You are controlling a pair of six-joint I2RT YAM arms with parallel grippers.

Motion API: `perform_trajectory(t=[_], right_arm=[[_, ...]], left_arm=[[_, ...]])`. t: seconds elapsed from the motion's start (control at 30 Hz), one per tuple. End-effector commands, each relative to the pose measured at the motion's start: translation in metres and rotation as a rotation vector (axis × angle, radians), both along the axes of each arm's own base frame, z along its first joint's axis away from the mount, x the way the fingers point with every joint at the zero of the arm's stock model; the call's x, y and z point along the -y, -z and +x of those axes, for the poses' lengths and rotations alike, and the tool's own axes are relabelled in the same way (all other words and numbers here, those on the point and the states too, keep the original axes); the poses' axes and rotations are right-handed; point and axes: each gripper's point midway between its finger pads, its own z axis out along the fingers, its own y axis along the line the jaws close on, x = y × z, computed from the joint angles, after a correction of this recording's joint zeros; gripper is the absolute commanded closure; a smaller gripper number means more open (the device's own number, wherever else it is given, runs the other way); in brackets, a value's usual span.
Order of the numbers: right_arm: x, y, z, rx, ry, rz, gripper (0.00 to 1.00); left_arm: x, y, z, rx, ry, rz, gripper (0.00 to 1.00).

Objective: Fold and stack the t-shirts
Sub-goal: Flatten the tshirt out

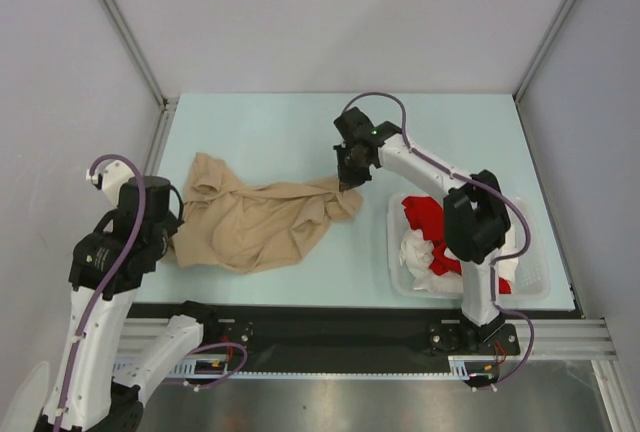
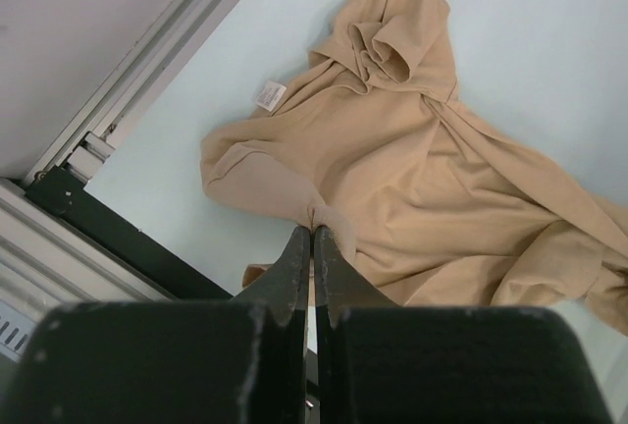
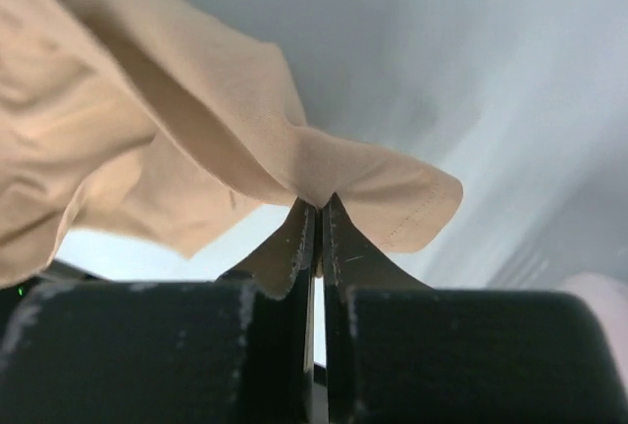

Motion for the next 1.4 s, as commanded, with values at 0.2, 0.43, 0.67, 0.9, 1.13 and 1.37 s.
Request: perform_trajectory(t=[0.2, 0.43, 0.67, 0.9, 1.13, 1.37], right_arm=[[-0.017, -0.134, -0.067, 0.328, -0.166, 0.031, 1.0], [0.006, -0.145, -0.069, 0.332, -0.103, 0.051, 1.0], [0.023, -0.083, 0.029, 0.308, -0.02, 0.029, 0.96], [0.026, -0.063, 0.047, 0.167, -0.016, -0.107, 0.52], [-0.001, -0.055, -0.071, 0.077, -0.123, 0.053, 0.5], [-0.007, -0.004, -0.097, -0.022, -0.117, 0.17, 0.72]], left_arm=[[-0.001, -0.021, 0.006, 0.073, 0.01, 0.018, 1.0], [0.001, -0.023, 0.007, 0.085, 0.018, 0.008, 1.0], [0.016, -0.012, 0.013, 0.051, 0.08, -0.035, 1.0], [0.02, 0.004, 0.014, 0.012, 0.1, -0.041, 1.0], [0.027, 0.008, 0.02, 0.012, 0.116, -0.062, 1.0], [0.036, 0.01, 0.027, -0.009, 0.149, -0.088, 1.0]])
